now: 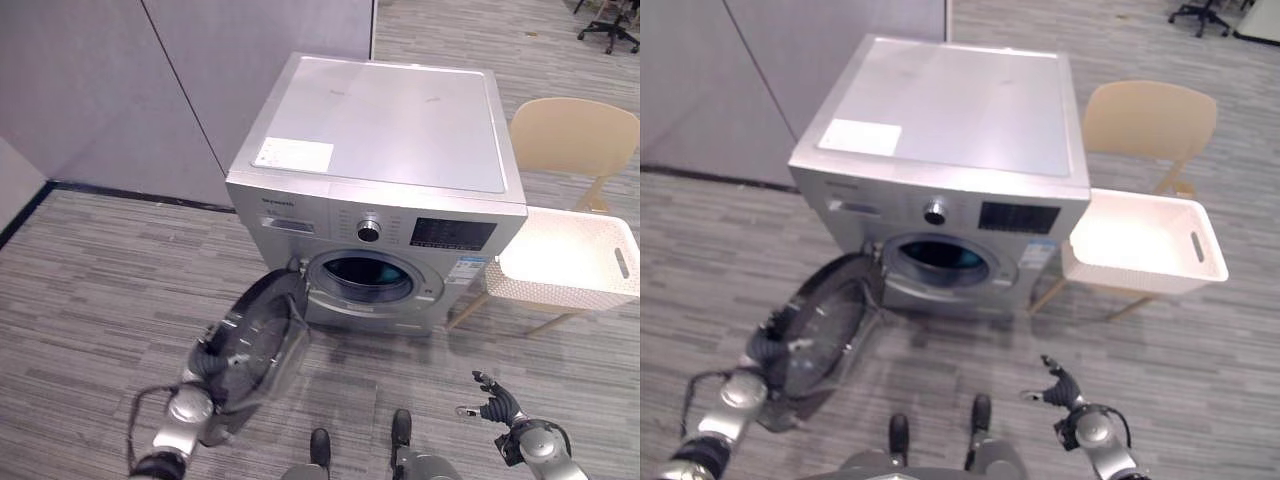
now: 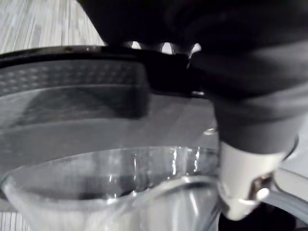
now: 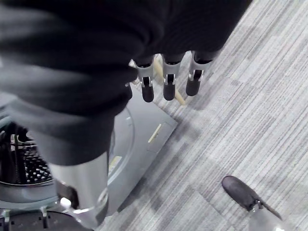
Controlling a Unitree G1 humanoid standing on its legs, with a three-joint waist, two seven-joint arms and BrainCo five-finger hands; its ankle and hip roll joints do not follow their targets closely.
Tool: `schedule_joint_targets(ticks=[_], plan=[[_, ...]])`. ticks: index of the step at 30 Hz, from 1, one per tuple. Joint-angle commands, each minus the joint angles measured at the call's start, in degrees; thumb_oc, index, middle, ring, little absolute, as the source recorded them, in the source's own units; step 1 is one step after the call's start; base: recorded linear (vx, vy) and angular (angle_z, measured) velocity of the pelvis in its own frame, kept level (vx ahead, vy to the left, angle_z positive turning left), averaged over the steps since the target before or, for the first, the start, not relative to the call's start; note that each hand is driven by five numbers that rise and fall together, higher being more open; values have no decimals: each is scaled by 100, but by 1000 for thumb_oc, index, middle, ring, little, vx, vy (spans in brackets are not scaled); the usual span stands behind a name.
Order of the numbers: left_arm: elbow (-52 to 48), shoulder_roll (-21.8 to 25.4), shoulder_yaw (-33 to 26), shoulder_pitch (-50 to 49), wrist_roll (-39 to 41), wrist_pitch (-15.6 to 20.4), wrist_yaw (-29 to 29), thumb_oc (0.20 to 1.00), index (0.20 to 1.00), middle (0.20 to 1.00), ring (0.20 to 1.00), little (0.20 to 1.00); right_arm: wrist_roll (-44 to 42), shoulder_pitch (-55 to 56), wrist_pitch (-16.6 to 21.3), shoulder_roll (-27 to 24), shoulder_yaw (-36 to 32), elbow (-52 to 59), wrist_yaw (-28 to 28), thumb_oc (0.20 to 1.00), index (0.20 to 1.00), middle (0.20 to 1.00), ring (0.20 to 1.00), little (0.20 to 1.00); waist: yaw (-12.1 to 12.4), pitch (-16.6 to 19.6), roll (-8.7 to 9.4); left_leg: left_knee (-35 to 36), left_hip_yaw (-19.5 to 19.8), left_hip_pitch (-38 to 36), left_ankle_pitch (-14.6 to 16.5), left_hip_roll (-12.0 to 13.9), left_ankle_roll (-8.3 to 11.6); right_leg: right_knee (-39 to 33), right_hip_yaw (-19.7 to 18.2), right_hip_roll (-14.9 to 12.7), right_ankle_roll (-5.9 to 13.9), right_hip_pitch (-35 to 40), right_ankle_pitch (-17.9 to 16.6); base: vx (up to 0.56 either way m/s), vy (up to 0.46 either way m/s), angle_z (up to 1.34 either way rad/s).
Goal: Grab the laundry basket,head to the washer,open it,put in the laundry and shut it.
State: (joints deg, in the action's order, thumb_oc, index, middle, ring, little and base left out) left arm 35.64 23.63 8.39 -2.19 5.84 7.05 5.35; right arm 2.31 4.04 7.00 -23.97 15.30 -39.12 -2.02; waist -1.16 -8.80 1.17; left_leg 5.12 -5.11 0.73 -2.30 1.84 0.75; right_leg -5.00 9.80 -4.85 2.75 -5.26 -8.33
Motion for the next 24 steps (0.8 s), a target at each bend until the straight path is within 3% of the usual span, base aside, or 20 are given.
schedule_joint_targets(ticks=[1,5,9,12,14,19,21,24], plan=[[-662,-444,693,126,604,246,-661,1000,1000,1000,1000,1000,68,-163,105,36,-33,113,-100,1000,1000,1000,1000,1000,8,34,113,-12,168,60,239,-26,146,76,-89,18,396,585,863,17,-128,17],[-1638,-588,1236,98,1004,176,-949,1000,1000,1000,1000,1000,44,-245,102,185,89,114,-156,1000,1000,1000,1000,1000,27,31,69,-12,196,72,168,15,171,65,-47,56,367,609,904,-42,-123,11],[-1726,-779,1830,1076,820,198,-805,1000,1000,1000,1000,1000,-14,-368,96,189,241,158,-232,1000,1000,1000,1000,1000,-100,-49,13,-12,116,165,107,91,214,77,-97,91,347,470,912,-77,-91,-5],[-1337,-922,1993,1853,593,217,-537,1000,1000,1000,1000,1000,-42,-420,90,84,313,272,-239,1000,1000,1000,1000,1000,-258,-82,-28,-12,35,217,90,135,236,98,-164,110,340,357,899,-80,-18,-14],[3,-914,1928,3068,78,162,83,1000,1000,1000,1000,1000,-67,-652,89,-190,426,494,-263,1000,1000,1000,1000,1000,-505,-223,-85,-12,-143,408,17,214,266,191,-310,134,352,-16,803,-168,13,-33],[2462,-6,1658,4735,-146,51,412,1000,1000,1000,1000,1000,-291,-1097,272,-621,583,788,-231,1000,1000,1000,1000,1000,-834,-439,30,-12,-473,847,-165,383,350,266,-558,243,426,-668,543,-141,-7,-61],[2692,223,1550,4874,-144,82,411,1000,1000,1000,1000,1000,-387,-1098,343,-687,545,832,-245,1000,1000,1000,1000,1000,-868,-447,86,-12,-499,981,-222,412,370,249,-553,251,446,-796,481,-64,-38,-49],[2145,263,1309,4481,-21,189,482,1000,1000,1000,1000,1000,-430,-914,372,-660,353,772,-337,1000,1000,1000,1000,1000,-815,-413,119,-12,-465,1044,-250,412,394,167,-479,238,458,-781,451,-13,-24,-3]])
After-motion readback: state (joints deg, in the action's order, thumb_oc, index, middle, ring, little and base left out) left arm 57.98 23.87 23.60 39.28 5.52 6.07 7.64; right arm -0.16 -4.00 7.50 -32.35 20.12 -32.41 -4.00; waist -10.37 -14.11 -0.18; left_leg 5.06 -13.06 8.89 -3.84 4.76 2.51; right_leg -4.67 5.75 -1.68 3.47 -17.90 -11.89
